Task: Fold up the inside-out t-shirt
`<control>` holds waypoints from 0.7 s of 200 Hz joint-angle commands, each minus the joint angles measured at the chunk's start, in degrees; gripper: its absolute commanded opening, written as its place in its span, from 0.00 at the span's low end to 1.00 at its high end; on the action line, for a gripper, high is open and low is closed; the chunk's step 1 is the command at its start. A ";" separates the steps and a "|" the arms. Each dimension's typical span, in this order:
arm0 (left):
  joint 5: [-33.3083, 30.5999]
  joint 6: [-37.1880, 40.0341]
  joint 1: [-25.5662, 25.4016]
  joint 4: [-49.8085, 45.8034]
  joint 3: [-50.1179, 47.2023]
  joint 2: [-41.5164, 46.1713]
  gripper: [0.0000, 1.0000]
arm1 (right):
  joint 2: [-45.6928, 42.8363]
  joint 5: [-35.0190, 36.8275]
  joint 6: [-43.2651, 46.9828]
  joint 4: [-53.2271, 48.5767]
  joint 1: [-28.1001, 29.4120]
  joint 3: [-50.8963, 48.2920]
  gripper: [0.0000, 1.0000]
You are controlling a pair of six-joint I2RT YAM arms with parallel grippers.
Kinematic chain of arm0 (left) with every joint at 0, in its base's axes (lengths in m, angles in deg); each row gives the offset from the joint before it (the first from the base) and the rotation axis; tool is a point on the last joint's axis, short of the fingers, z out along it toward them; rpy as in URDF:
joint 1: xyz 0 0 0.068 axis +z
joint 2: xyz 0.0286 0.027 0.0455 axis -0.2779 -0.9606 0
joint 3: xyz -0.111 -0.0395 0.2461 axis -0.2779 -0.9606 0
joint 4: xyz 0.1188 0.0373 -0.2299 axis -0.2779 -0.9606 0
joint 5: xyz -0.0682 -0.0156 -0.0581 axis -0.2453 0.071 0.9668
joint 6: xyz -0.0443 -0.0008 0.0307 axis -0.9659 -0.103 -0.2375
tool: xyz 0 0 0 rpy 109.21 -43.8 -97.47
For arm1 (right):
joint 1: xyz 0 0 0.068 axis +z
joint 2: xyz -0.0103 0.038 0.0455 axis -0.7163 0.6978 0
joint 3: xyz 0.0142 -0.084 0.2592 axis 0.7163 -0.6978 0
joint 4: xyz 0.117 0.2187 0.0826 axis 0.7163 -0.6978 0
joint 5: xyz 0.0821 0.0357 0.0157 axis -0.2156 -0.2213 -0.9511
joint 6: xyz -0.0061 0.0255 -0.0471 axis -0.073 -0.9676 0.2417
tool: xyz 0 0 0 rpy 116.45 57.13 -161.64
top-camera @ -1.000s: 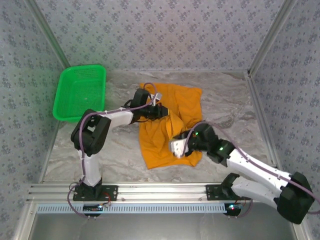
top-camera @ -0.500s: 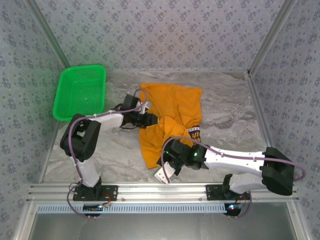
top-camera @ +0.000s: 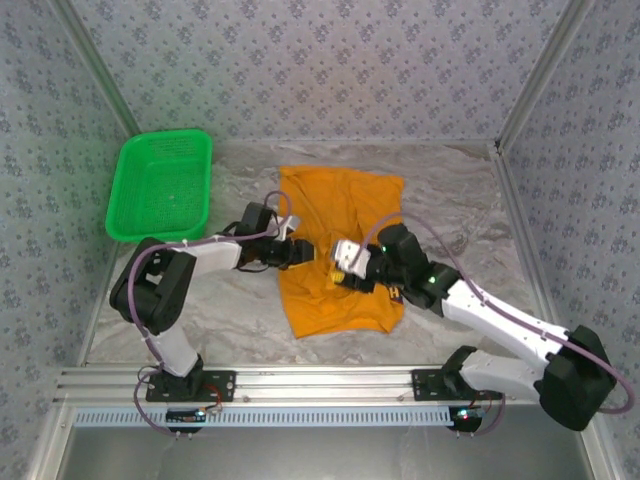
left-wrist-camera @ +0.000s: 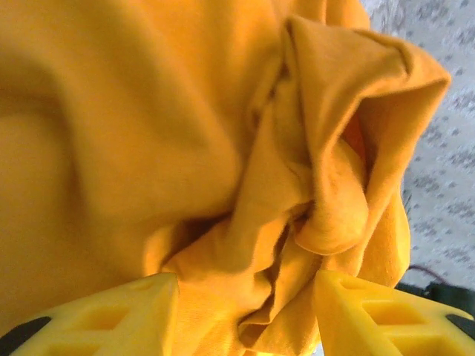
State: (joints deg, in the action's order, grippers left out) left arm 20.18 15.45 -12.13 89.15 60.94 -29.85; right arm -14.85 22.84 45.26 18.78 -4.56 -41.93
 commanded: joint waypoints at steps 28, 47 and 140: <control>-6.94 8.38 -3.42 -9.05 9.46 -0.68 0.50 | 9.88 12.18 -47.54 -11.51 -3.62 9.86 0.42; -8.34 8.54 -3.54 -9.84 10.19 -2.51 0.44 | 13.23 12.96 -51.67 -11.29 -2.52 8.80 0.45; -12.22 17.09 -1.99 -10.33 3.14 6.29 0.00 | 16.37 20.70 -58.03 -12.85 -4.98 0.76 0.01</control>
State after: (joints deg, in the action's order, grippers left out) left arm 7.52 29.08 -15.43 78.33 66.80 -27.95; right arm 2.94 42.08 -8.79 6.58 -6.81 -38.30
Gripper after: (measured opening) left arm 0.045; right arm 0.069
